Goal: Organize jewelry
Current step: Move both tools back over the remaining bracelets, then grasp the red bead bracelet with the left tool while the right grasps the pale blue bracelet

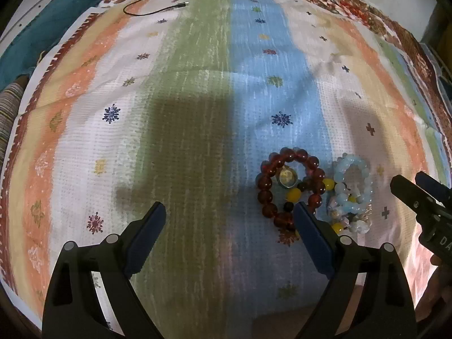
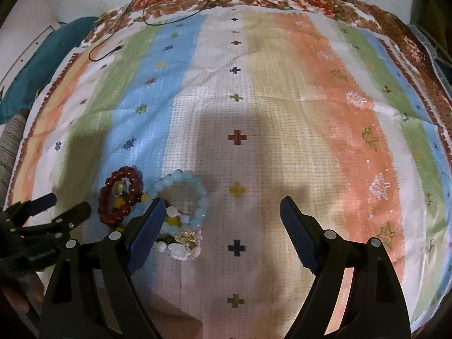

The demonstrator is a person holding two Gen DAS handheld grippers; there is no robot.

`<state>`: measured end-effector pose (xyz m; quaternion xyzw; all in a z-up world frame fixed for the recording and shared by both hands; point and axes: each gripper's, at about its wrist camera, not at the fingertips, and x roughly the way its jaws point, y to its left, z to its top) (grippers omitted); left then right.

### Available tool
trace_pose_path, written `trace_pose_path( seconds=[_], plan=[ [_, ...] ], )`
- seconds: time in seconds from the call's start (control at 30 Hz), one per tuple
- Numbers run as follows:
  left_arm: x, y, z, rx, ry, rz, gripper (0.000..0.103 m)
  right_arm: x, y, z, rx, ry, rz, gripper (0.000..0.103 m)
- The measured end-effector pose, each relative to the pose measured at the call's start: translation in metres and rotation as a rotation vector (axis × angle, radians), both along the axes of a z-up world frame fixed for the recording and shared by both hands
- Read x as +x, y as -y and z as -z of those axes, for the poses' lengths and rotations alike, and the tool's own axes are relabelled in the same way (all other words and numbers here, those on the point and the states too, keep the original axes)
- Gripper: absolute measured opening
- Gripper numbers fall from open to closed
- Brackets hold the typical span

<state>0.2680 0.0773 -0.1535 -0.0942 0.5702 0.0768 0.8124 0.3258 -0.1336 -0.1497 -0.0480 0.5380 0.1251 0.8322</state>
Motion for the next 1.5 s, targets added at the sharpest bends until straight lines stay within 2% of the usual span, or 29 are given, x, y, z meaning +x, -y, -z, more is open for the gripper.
trace_pose_path(
  seconds=[0.17,0.3,0.47,0.7,0.73,0.8,0.87,0.93,1.07,1.17,1.23,1.3,1.4,1.5],
  plan=[
    [0.005,0.001,0.004,-0.008,-0.012,0.010,0.090,0.003,-0.007,0.003,-0.016,0.003,-0.013,0.083],
    [0.010,-0.004,0.012,-0.053,-0.045,-0.002,0.090,0.006,-0.010,0.011,-0.033,-0.009,-0.015,0.083],
    [0.014,-0.006,0.017,-0.014,-0.050,0.003,0.090,0.012,-0.009,0.017,-0.030,-0.031,-0.004,0.083],
    [0.020,-0.007,0.024,-0.003,-0.055,0.017,0.090,0.016,-0.016,0.026,-0.059,-0.038,-0.015,0.082],
    [0.021,-0.007,0.025,-0.005,-0.056,0.021,0.090,0.017,-0.017,0.030,-0.073,-0.041,-0.019,0.080],
    [0.023,-0.005,0.026,0.001,-0.054,0.033,0.089,0.018,-0.017,0.035,-0.083,-0.053,-0.019,0.067],
    [0.024,-0.003,0.027,0.016,-0.053,0.046,0.088,0.020,-0.016,0.039,-0.082,-0.066,-0.015,0.067],
    [0.024,0.000,0.028,0.037,-0.059,0.061,0.086,0.021,-0.015,0.040,-0.092,-0.064,-0.014,0.062],
    [0.026,0.001,0.029,0.073,-0.080,0.051,0.071,0.020,-0.014,0.041,-0.117,-0.059,-0.012,0.052],
    [0.026,0.000,0.029,0.085,-0.079,0.050,0.063,0.019,-0.015,0.042,-0.128,-0.056,-0.020,0.040],
    [0.026,0.000,0.028,0.080,-0.078,0.052,0.055,0.018,-0.017,0.042,-0.125,-0.059,-0.033,0.024],
    [0.023,-0.001,0.026,0.071,-0.075,0.051,0.036,0.017,-0.018,0.042,-0.124,-0.058,-0.041,0.014],
    [0.021,-0.001,0.023,0.064,-0.074,0.050,0.019,0.016,-0.018,0.042,-0.127,-0.051,-0.049,0.012],
    [0.018,0.003,0.024,0.091,-0.076,0.059,0.013,0.016,-0.015,0.040,-0.127,-0.049,-0.041,0.012]
  ],
)
